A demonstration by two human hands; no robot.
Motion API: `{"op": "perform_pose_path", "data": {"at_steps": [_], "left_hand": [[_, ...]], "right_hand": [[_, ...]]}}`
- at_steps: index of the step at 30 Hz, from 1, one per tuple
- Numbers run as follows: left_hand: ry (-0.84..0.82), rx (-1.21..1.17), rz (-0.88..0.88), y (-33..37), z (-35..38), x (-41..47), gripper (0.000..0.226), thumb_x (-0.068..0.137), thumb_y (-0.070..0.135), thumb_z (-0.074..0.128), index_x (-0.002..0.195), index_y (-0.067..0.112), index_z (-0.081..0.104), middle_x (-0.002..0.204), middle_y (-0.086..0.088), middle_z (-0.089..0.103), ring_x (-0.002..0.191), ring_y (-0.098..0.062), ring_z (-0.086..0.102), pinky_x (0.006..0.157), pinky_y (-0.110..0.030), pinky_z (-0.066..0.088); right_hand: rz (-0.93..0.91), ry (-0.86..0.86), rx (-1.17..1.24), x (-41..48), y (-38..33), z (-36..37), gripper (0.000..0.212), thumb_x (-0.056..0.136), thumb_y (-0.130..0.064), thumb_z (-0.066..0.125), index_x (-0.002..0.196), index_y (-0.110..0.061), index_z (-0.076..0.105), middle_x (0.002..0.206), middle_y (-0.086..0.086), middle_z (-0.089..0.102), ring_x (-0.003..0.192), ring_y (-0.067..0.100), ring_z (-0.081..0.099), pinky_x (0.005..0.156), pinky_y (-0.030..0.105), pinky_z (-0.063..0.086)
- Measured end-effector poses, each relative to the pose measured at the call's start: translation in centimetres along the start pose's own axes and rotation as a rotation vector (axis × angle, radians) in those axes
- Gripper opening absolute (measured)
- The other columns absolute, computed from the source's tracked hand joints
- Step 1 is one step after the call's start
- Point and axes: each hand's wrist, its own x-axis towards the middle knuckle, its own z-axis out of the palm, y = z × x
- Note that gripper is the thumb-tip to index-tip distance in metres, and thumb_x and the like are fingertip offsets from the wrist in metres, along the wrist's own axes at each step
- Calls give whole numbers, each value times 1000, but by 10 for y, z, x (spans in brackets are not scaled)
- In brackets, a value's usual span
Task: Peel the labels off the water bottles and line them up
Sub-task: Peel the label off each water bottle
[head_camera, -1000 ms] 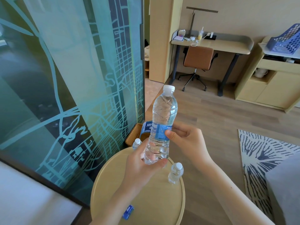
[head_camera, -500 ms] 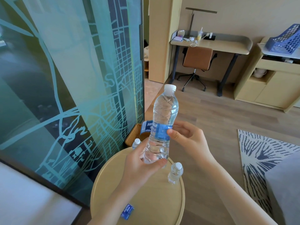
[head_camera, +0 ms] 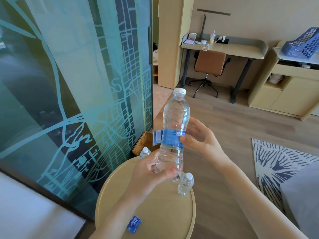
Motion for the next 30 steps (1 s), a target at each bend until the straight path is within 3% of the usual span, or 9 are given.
{"op": "perform_pose_path", "data": {"at_steps": [3,7,9,15,22,26,30], "left_hand": [[-16,-50,-41,-1,-6,3,51,70,32,83,119,26,72,110,-8,78,108,-26,72,92,-36,59],[-39,-161,-98,-7,-10,6,51,70,27,83,119,21,73,117,-18,74,114,-37,68,99,-60,52],[-37,-203,-113,-10,-11,5,51,71,25,82,121,18,72,120,-21,72,117,-41,65,103,-65,47],[-37,-218,-117,-15,-14,5,50,74,22,79,123,14,70,120,-23,71,115,-41,66,102,-60,50],[-29,-151,-83,-18,-19,8,47,72,27,83,118,23,73,113,-15,75,112,-34,69,95,-46,57],[-16,-86,-87,-20,-18,8,49,69,29,84,118,29,73,113,-9,77,116,-27,68,105,-55,49],[-11,-77,-83,-18,-18,9,51,69,30,85,119,28,73,113,-9,77,115,-26,68,104,-54,51]], "right_hand": [[9,10,-48,0,-2,0,61,83,-16,74,141,-15,52,125,5,72,121,22,65,109,51,47],[33,4,-90,2,-1,-1,70,80,-22,76,144,-20,49,123,4,73,120,22,66,111,52,44],[37,-2,-100,2,2,0,71,81,-23,76,145,-21,48,121,3,74,118,20,67,111,49,45],[3,11,-210,3,9,-3,57,85,-26,72,138,-29,53,110,-8,76,113,10,67,111,40,44],[-65,114,-347,6,17,-5,22,89,-8,73,105,-23,71,98,-11,76,98,7,70,89,23,52],[-65,139,-427,8,20,-2,20,88,-2,73,94,-21,76,92,-8,76,91,9,70,88,28,53],[-63,146,-456,8,18,-2,19,89,-2,73,93,-20,77,91,-8,77,91,11,70,90,30,52]]}}
